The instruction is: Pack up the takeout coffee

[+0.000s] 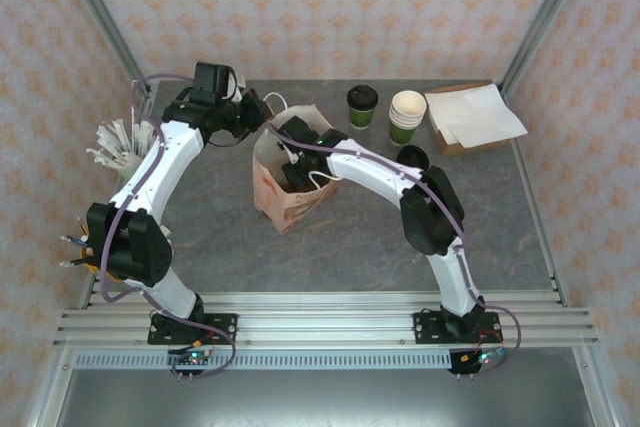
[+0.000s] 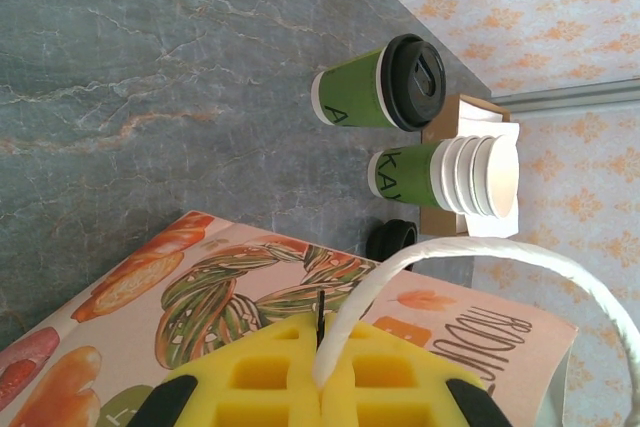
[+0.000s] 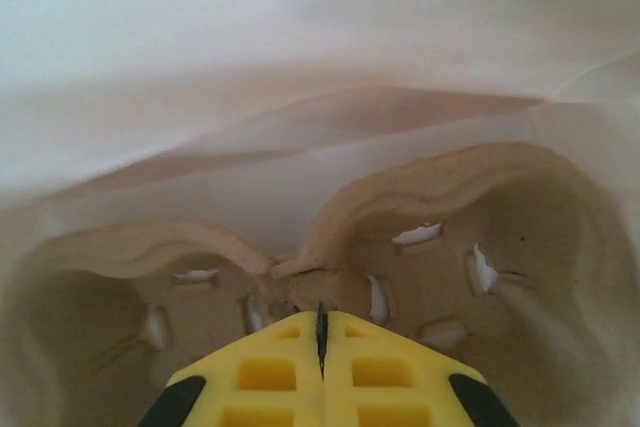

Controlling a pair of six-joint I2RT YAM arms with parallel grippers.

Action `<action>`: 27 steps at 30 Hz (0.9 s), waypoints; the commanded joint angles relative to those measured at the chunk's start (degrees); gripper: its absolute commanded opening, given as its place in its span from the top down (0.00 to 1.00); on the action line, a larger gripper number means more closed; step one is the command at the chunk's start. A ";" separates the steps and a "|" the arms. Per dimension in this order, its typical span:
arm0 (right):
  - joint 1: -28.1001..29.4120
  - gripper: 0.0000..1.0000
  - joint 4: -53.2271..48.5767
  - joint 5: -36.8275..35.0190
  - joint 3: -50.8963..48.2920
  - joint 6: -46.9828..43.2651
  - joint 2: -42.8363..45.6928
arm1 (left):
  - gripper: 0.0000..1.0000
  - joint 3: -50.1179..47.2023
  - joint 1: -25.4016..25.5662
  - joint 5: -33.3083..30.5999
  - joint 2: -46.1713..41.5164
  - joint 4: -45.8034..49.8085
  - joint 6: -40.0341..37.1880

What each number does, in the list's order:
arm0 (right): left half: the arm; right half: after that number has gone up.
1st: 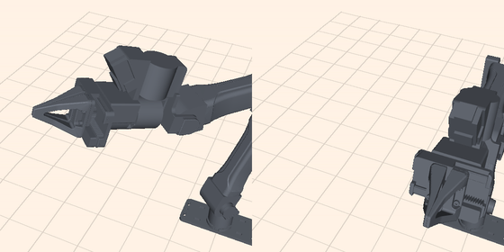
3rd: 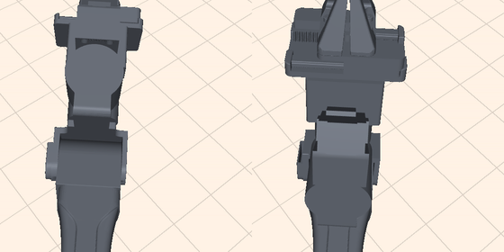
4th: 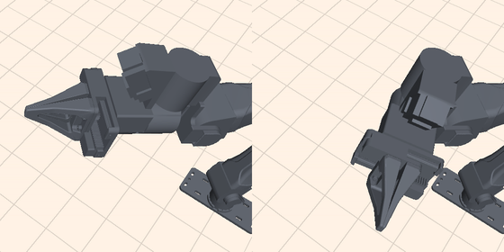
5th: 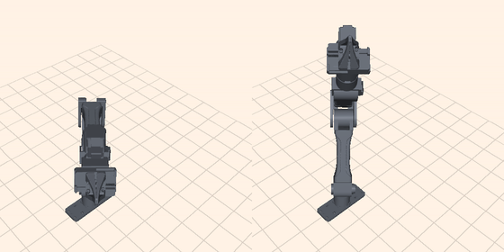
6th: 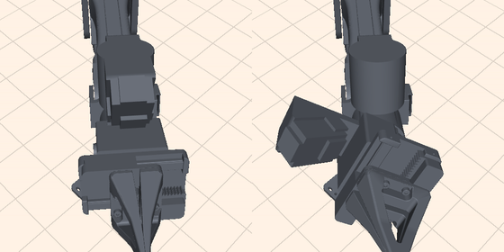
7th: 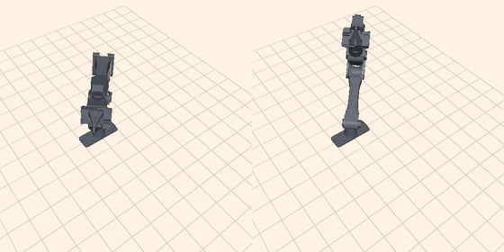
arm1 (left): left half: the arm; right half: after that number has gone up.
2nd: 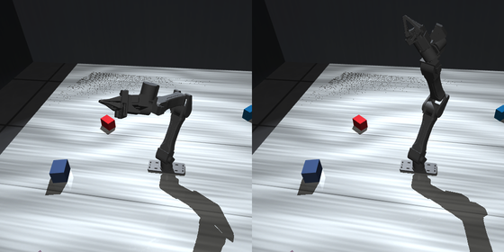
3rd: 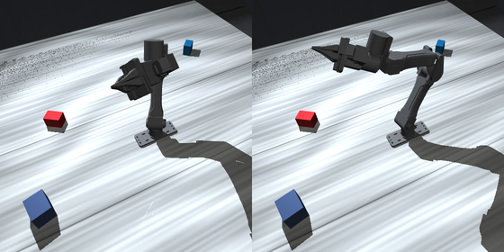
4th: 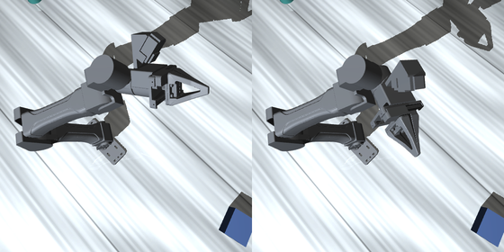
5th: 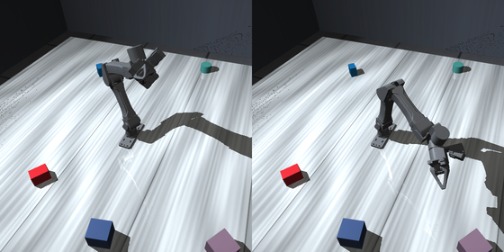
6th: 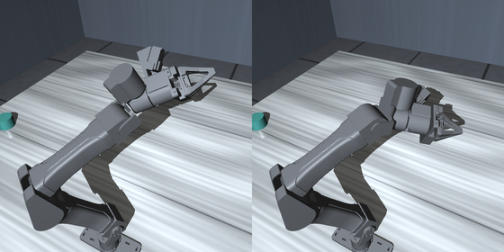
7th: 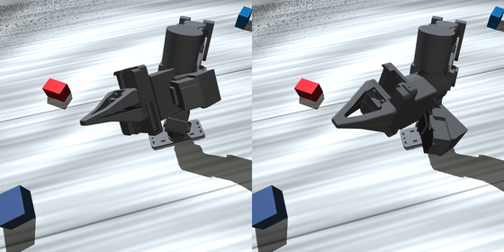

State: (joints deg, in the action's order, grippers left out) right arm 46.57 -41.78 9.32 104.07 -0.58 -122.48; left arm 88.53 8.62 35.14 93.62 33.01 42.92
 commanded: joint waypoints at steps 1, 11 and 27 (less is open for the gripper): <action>0.01 1.00 -0.36 0.75 -2.93 -0.91 -4.45 | 1.00 1.45 0.25 -0.07 0.49 0.69 -1.39; 0.02 1.00 -1.03 -1.91 -1.20 -0.11 -1.35 | 1.00 1.64 0.25 -0.37 0.55 1.83 -2.05; 0.10 1.00 -2.43 -2.23 -5.46 -1.43 -5.54 | 1.00 2.02 0.25 0.27 0.98 1.57 -2.84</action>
State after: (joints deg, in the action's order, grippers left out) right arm 46.70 -40.69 8.10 98.04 -0.99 -126.04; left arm 89.21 8.62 35.18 94.02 33.67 41.85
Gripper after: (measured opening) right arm 0.051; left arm 0.047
